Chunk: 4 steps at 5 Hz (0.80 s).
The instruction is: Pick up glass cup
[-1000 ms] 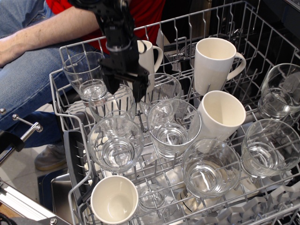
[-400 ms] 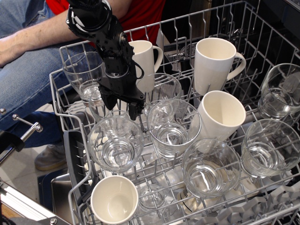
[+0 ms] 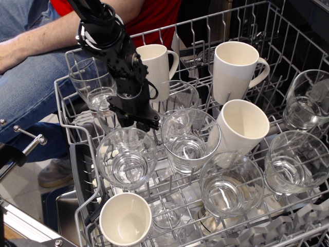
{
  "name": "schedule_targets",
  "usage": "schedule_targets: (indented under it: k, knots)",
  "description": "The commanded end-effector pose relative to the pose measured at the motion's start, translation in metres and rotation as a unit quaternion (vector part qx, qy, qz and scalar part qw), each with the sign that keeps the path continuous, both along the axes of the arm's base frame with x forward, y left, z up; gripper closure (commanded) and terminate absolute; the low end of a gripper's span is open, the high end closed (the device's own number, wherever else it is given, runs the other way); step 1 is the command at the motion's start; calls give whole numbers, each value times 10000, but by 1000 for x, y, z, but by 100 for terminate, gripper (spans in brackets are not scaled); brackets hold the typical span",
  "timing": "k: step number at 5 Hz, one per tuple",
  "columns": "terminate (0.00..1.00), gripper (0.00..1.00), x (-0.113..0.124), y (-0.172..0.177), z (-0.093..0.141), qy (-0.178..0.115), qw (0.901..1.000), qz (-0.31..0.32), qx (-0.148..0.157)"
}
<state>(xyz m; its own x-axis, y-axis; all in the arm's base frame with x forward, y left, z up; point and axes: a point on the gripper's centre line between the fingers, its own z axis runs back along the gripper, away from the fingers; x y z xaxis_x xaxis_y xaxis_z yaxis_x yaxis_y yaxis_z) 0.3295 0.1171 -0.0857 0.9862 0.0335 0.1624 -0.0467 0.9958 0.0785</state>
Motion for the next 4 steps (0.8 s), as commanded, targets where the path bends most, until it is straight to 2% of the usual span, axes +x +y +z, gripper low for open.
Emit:
schedule_targets:
  k: [1, 2, 3, 4]
  knots:
    - [0, 100, 18, 9, 15, -161, 9999, 38, 46]
    - [0, 100, 26, 10, 32, -151, 9999, -9, 48]
    - [0, 100, 31, 11, 60, -233, 9997, 4, 41]
    - [0, 100, 19, -5, 85, -371, 9993, 36, 32]
